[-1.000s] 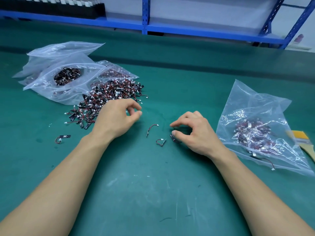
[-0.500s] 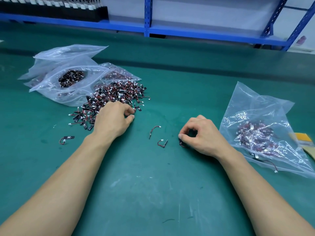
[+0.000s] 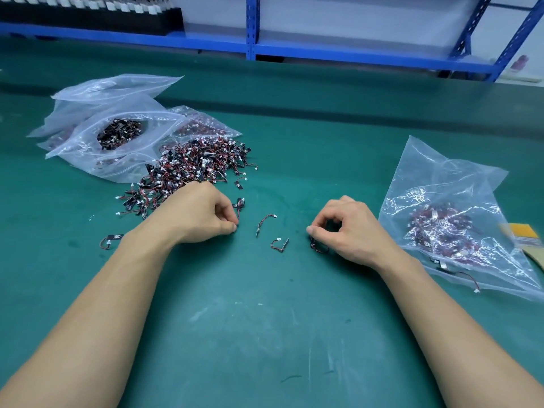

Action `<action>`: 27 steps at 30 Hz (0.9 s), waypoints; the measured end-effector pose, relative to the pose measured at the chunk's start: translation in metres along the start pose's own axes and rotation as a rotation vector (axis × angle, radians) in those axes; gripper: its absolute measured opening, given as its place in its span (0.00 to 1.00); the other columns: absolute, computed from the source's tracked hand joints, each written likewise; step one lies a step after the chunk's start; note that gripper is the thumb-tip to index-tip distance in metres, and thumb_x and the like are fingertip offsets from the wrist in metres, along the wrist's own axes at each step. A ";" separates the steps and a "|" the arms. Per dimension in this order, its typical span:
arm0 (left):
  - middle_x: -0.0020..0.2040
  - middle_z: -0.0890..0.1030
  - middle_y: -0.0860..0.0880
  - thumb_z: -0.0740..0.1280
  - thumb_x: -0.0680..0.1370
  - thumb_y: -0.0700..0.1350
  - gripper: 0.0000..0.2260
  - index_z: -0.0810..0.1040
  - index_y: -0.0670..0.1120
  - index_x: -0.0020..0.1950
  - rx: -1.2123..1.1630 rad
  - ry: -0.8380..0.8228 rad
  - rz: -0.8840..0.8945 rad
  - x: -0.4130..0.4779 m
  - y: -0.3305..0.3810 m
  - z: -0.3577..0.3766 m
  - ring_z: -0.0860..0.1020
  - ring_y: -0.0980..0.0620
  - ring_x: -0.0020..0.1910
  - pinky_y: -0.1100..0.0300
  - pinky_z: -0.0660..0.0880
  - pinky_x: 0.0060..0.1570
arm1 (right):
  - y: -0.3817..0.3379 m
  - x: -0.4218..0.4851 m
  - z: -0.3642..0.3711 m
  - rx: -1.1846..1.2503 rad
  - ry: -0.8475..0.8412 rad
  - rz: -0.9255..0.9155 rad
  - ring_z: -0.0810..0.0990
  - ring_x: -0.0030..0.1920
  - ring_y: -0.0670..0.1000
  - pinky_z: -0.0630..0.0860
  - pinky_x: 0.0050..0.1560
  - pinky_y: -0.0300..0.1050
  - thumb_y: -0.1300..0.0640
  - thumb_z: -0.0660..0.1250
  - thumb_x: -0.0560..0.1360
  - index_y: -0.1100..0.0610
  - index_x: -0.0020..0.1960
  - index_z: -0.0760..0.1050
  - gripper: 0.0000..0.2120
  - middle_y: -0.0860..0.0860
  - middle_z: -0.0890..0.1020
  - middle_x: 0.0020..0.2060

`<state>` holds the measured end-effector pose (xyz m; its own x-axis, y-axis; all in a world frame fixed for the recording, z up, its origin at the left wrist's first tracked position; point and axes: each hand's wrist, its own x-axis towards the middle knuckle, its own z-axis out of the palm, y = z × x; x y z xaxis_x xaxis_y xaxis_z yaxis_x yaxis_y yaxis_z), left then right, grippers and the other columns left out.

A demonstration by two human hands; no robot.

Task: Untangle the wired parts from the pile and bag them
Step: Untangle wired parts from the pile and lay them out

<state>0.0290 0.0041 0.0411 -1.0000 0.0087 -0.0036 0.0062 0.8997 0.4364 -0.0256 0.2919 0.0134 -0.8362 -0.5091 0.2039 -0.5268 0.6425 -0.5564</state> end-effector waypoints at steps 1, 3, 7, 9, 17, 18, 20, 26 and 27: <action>0.31 0.81 0.64 0.77 0.69 0.47 0.05 0.85 0.56 0.36 -0.015 -0.021 0.017 -0.001 -0.001 -0.001 0.78 0.65 0.35 0.74 0.70 0.36 | 0.000 0.000 0.000 0.003 0.000 0.001 0.72 0.44 0.43 0.68 0.43 0.39 0.51 0.74 0.72 0.48 0.34 0.81 0.09 0.42 0.79 0.34; 0.32 0.81 0.64 0.78 0.69 0.47 0.05 0.86 0.57 0.37 -0.036 -0.042 0.052 -0.002 -0.003 -0.002 0.78 0.64 0.36 0.73 0.71 0.36 | 0.001 0.000 0.000 0.008 -0.003 0.003 0.72 0.44 0.43 0.68 0.43 0.39 0.51 0.74 0.73 0.48 0.34 0.81 0.09 0.42 0.79 0.33; 0.36 0.83 0.61 0.78 0.70 0.49 0.04 0.86 0.58 0.40 -0.059 -0.031 0.121 -0.001 -0.004 0.000 0.79 0.62 0.39 0.64 0.75 0.44 | 0.002 0.001 0.001 0.017 0.001 0.009 0.72 0.44 0.43 0.68 0.43 0.39 0.51 0.74 0.72 0.47 0.34 0.80 0.09 0.42 0.79 0.33; 0.37 0.83 0.62 0.78 0.70 0.50 0.04 0.86 0.59 0.39 -0.088 0.022 0.158 0.000 -0.005 0.000 0.78 0.64 0.38 0.68 0.71 0.40 | 0.002 0.001 0.001 0.019 0.005 0.008 0.72 0.44 0.43 0.68 0.43 0.39 0.51 0.74 0.72 0.48 0.34 0.80 0.09 0.42 0.79 0.33; 0.45 0.80 0.57 0.73 0.76 0.52 0.05 0.84 0.55 0.51 0.003 0.256 0.044 0.013 -0.005 0.020 0.78 0.53 0.49 0.52 0.75 0.53 | 0.000 0.001 0.001 0.015 -0.001 0.011 0.72 0.44 0.43 0.67 0.43 0.40 0.51 0.74 0.73 0.49 0.35 0.81 0.09 0.43 0.79 0.34; 0.44 0.80 0.56 0.73 0.76 0.52 0.06 0.85 0.54 0.52 0.018 0.236 0.035 0.014 -0.004 0.022 0.78 0.52 0.49 0.50 0.75 0.54 | 0.000 0.001 0.001 0.018 -0.001 0.012 0.72 0.44 0.43 0.67 0.43 0.39 0.51 0.74 0.73 0.49 0.35 0.81 0.09 0.43 0.79 0.34; 0.42 0.79 0.57 0.74 0.75 0.50 0.04 0.85 0.54 0.48 0.020 0.231 0.034 0.016 -0.002 0.024 0.78 0.52 0.46 0.50 0.76 0.52 | -0.001 0.001 0.001 0.026 -0.001 0.015 0.72 0.43 0.43 0.67 0.44 0.39 0.51 0.74 0.73 0.48 0.35 0.80 0.09 0.43 0.79 0.34; 0.40 0.78 0.58 0.71 0.76 0.47 0.04 0.79 0.54 0.41 -0.033 0.242 0.025 0.016 0.001 0.030 0.77 0.52 0.44 0.53 0.74 0.49 | 0.000 0.002 0.001 0.015 -0.013 0.010 0.71 0.43 0.43 0.65 0.43 0.37 0.51 0.74 0.74 0.49 0.36 0.81 0.09 0.44 0.79 0.35; 0.41 0.77 0.57 0.70 0.76 0.48 0.04 0.79 0.54 0.42 -0.032 0.250 0.031 0.017 0.001 0.031 0.76 0.52 0.45 0.53 0.74 0.48 | 0.000 0.002 0.001 0.015 -0.012 0.010 0.71 0.43 0.43 0.65 0.42 0.37 0.51 0.74 0.74 0.48 0.35 0.81 0.09 0.44 0.79 0.35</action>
<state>0.0127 0.0187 0.0141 -0.9700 -0.0758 0.2311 0.0406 0.8864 0.4611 -0.0268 0.2904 0.0133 -0.8395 -0.5095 0.1888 -0.5160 0.6388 -0.5707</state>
